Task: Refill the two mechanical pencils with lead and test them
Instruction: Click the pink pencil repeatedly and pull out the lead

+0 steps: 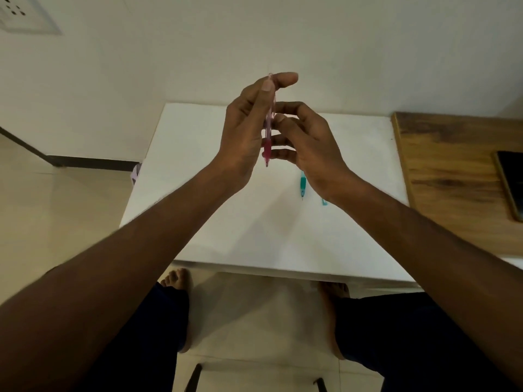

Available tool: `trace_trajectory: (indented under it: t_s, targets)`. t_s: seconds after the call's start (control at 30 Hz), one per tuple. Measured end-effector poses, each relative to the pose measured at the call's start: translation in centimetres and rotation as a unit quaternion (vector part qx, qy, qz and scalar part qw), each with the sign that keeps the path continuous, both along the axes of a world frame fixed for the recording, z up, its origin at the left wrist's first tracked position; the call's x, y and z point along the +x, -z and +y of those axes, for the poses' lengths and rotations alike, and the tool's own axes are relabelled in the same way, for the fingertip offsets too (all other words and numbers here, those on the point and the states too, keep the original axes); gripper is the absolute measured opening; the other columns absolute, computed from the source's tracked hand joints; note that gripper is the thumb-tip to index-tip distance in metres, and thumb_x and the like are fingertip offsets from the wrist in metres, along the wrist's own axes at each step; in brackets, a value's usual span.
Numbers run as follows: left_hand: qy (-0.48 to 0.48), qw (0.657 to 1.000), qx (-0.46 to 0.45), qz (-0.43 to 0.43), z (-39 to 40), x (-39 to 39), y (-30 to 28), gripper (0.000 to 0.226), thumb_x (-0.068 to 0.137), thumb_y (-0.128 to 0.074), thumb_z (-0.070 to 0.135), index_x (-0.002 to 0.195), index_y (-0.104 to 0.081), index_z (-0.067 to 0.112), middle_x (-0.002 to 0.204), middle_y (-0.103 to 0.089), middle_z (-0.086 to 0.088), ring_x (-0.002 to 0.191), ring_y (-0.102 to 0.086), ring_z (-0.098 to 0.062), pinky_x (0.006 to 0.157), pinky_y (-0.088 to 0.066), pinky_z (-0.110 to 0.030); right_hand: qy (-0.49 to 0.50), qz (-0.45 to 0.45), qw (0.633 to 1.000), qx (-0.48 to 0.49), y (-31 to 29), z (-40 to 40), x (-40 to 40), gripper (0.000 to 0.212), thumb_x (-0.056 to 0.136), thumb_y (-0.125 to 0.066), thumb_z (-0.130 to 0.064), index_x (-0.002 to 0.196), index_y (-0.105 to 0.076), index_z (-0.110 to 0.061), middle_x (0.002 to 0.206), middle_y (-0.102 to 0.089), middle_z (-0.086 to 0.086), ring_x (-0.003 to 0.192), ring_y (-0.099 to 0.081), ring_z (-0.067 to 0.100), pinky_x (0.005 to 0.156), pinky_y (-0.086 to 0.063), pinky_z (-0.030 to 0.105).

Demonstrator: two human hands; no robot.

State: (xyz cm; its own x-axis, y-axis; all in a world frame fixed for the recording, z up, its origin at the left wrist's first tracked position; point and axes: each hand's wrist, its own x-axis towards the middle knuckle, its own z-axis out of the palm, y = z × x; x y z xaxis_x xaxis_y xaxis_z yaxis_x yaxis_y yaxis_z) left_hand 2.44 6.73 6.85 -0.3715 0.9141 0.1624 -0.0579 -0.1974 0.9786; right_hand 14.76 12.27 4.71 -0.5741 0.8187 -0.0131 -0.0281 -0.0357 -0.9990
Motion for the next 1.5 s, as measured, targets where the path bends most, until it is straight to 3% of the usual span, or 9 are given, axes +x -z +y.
trace_trajectory:
  t_s: [0.13,0.23,0.3,0.4,0.5,0.6,0.67,1.07,1.5]
  targets:
    - [-0.002,1.000,-0.018,-0.015,-0.1,-0.1,-0.4,0.034,0.112,-0.053,0.032,0.134,-0.072,0.015,0.137,-0.067,-0.001,0.125,-0.065,-0.030,0.081,-0.061,-0.036,-0.031,0.008,0.997,0.069,-0.8,-0.6,-0.5,0.024,0.108,-0.058,-0.018,0.123,-0.065,-0.002,0.117,-0.071,0.013,0.098,-0.076,0.030,0.081,-0.064,0.036]
    - [0.017,0.999,-0.031,-0.017,-0.1,-0.7,-0.9,0.042,0.114,-0.042,0.040,0.142,-0.068,0.021,0.135,-0.072,0.006,0.124,-0.068,-0.020,0.083,-0.063,-0.036,-0.010,0.033,0.997,0.071,-1.9,-0.7,-1.0,0.017,0.108,-0.057,-0.012,0.116,-0.065,0.001,0.099,-0.073,0.011,0.092,-0.076,0.023,0.084,-0.063,0.034]
    - [0.017,0.997,-0.076,-0.030,0.0,-1.3,-0.8,0.055,0.112,-0.028,0.055,0.141,-0.067,0.030,0.129,-0.075,0.008,0.122,-0.068,-0.015,0.099,-0.057,-0.042,0.005,0.101,0.995,-0.006,-3.3,-0.6,-1.3,0.012,0.107,-0.052,-0.002,0.111,-0.063,0.001,0.084,-0.068,0.011,0.081,-0.071,0.026,0.083,-0.063,0.039]
    - [0.039,0.971,-0.161,-0.174,-0.6,-1.6,0.0,0.073,0.106,-0.021,0.071,0.116,-0.080,0.029,0.100,-0.077,0.007,0.086,-0.067,-0.012,0.080,-0.046,-0.035,0.035,0.263,0.949,-0.170,-5.8,-0.2,-1.2,0.019,0.102,-0.039,0.005,0.099,-0.054,-0.006,0.068,-0.055,0.007,0.060,-0.052,0.018,0.059,-0.049,0.032]
    - [0.067,0.952,-0.179,-0.238,-2.3,-0.4,0.8,0.080,0.104,-0.021,0.073,0.101,-0.086,0.027,0.108,-0.080,0.003,0.081,-0.063,-0.013,0.075,-0.044,-0.035,0.020,0.345,0.909,-0.235,-7.8,0.2,0.0,0.024,0.102,-0.031,-0.018,0.085,-0.048,-0.014,0.063,-0.036,0.000,0.054,-0.030,0.014,0.052,-0.029,0.028]
    - [0.108,0.945,-0.161,-0.262,-4.0,1.6,1.0,0.081,0.105,-0.019,0.072,0.113,-0.084,0.025,0.123,-0.078,-0.002,0.080,-0.062,-0.012,0.074,-0.047,-0.032,0.009,0.339,0.911,-0.235,-9.1,0.3,1.3,0.045,0.102,-0.028,-0.054,0.073,-0.031,-0.020,0.059,-0.017,-0.005,0.048,-0.015,0.011,0.050,-0.014,0.026]
    - [0.122,0.937,-0.135,-0.297,-4.9,2.5,0.8,0.082,0.105,-0.019,0.071,0.121,-0.081,0.021,0.128,-0.077,-0.005,0.077,-0.064,-0.010,0.069,-0.053,-0.027,0.018,0.325,0.919,-0.223,-9.7,0.3,1.5,0.051,0.102,-0.026,-0.061,0.071,-0.020,-0.022,0.056,-0.014,-0.005,0.047,-0.011,0.011,0.049,-0.012,0.025]
    - [0.137,0.915,-0.125,-0.358,-5.2,3.3,0.9,0.083,0.103,-0.020,0.075,0.118,-0.082,0.022,0.123,-0.078,-0.001,0.071,-0.058,-0.011,0.066,-0.036,-0.029,0.036,0.342,0.913,-0.218,-10.3,1.4,0.8,0.052,0.103,-0.022,-0.050,0.059,-0.023,-0.021,0.051,-0.015,-0.005,0.042,-0.013,0.011,0.046,-0.021,0.017]
    - [0.156,0.909,-0.102,-0.373,-4.6,2.6,1.3,0.086,0.101,-0.019,0.078,0.121,-0.081,0.021,0.127,-0.076,-0.001,0.072,-0.056,-0.011,0.062,-0.039,-0.026,0.015,0.355,0.907,-0.226,-10.4,1.9,0.5,0.051,0.103,-0.022,-0.050,0.060,-0.022,-0.022,0.052,-0.014,-0.005,0.041,-0.014,0.010,0.046,-0.023,0.016]
